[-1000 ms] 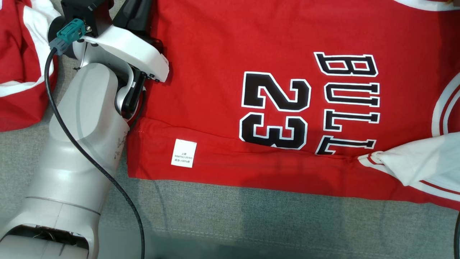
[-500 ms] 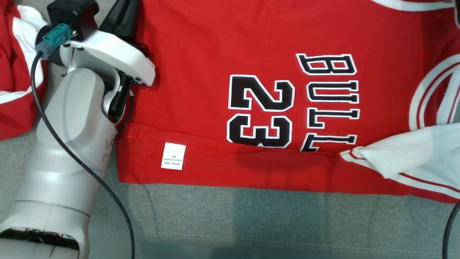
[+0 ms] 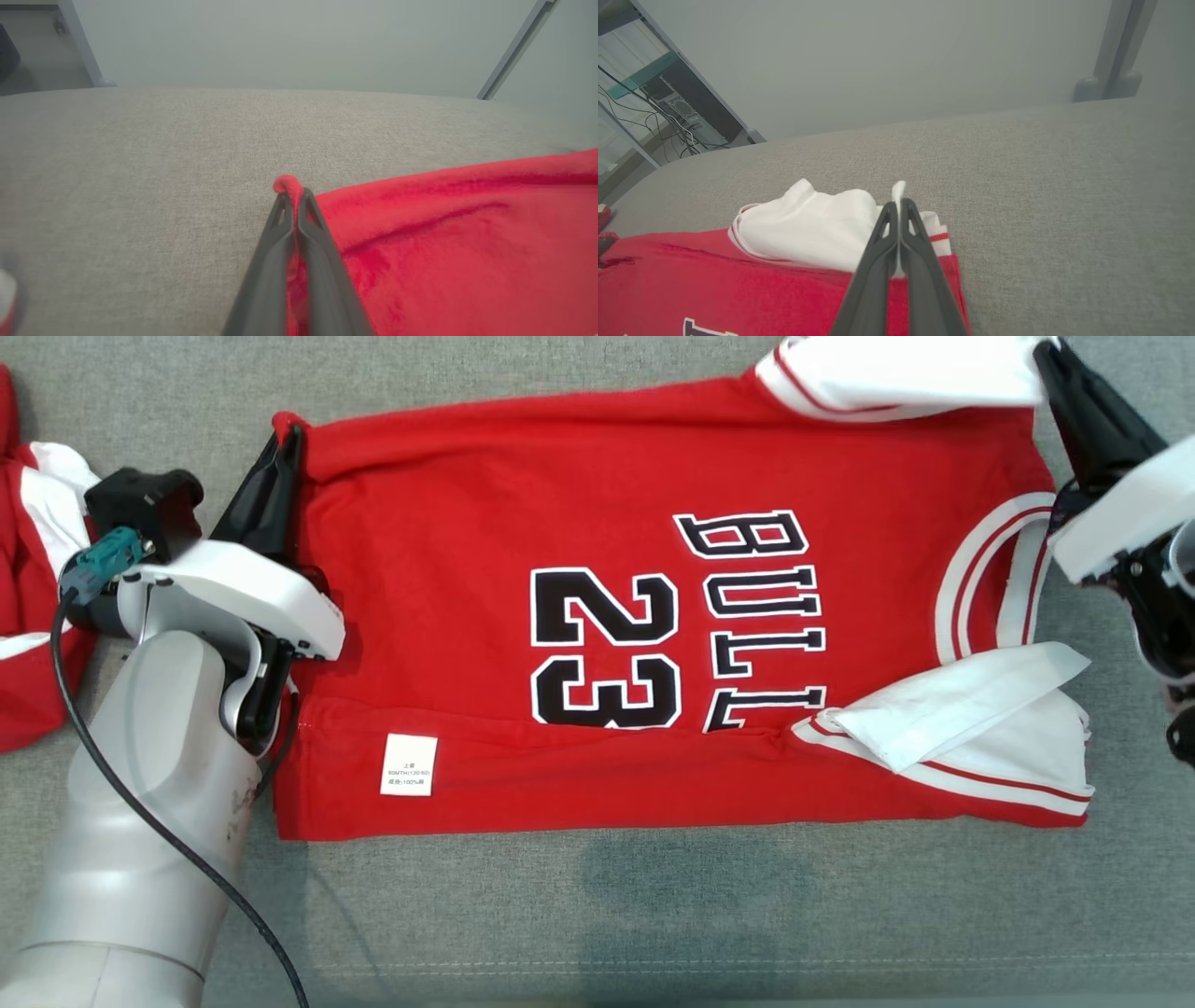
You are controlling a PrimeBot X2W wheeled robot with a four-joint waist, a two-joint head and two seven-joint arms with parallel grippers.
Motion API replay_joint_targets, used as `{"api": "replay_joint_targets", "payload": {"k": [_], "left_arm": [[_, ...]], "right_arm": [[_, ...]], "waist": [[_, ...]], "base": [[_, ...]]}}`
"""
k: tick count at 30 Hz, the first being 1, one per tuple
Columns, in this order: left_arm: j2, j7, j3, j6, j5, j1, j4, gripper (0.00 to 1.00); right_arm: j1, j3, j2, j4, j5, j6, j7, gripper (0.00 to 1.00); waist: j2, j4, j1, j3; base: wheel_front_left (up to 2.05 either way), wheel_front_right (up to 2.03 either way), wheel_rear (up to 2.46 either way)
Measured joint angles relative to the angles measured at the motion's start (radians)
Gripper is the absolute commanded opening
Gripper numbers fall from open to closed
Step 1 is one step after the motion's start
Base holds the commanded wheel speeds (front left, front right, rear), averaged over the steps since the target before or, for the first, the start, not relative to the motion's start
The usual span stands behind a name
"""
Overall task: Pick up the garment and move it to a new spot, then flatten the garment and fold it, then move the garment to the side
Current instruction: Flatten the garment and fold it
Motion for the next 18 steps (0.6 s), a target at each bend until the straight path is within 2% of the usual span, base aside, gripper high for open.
{"api": "replay_joint_targets", "payload": {"k": [9, 18], "left_arm": [[0.014, 0.001, 0.011, 0.000, -0.003, 0.084, -0.036, 0.00], [0.008, 0.001, 0.002, 0.000, -0.014, 0.214, -0.056, 0.00]], "right_arm": [[0.152, -0.006, -0.016, -0.077, 0.039, 0.000, -0.007, 0.00], [0.298, -0.032, -0.003, -0.100, 0.082, 0.000, -0.021, 0.00]], "waist": [[0.0000, -0.009, 0.0001, -0.056], [0.0000, -0.007, 0.0000, -0.137]], "base": [[0.00, 0.00, 0.00], [0.00, 0.00, 0.00]]}}
